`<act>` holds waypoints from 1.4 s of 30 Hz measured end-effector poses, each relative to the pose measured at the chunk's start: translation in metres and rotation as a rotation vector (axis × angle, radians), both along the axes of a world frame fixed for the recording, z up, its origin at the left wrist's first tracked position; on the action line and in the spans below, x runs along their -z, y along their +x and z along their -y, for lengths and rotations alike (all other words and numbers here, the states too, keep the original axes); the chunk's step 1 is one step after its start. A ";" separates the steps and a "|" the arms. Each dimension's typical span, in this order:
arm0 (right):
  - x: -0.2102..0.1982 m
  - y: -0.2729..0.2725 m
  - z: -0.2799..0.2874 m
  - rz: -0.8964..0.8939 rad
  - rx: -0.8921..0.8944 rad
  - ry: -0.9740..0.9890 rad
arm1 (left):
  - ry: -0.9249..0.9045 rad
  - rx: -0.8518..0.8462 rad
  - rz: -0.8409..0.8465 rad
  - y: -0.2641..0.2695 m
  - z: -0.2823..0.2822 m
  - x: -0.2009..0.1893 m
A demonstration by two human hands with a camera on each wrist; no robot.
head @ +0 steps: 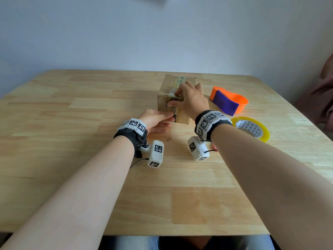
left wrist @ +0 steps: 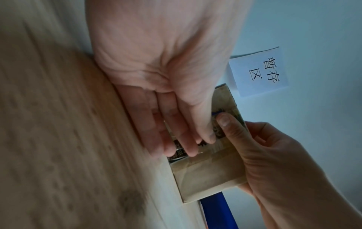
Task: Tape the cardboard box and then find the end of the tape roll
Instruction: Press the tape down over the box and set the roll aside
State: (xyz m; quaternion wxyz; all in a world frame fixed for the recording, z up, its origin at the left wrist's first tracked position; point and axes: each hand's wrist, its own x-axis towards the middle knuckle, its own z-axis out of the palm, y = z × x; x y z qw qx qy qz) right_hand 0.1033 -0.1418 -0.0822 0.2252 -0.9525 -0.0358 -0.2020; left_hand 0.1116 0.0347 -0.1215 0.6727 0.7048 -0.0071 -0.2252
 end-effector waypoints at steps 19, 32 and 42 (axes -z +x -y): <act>-0.001 -0.001 -0.005 -0.034 0.033 -0.154 | -0.174 -0.056 -0.077 0.003 -0.011 0.008; -0.017 -0.012 0.012 -0.174 -0.112 0.025 | 0.083 -0.066 -0.071 -0.007 0.012 -0.024; -0.032 -0.076 0.093 -0.393 0.086 -0.128 | 0.197 0.079 -0.032 -0.055 0.087 -0.047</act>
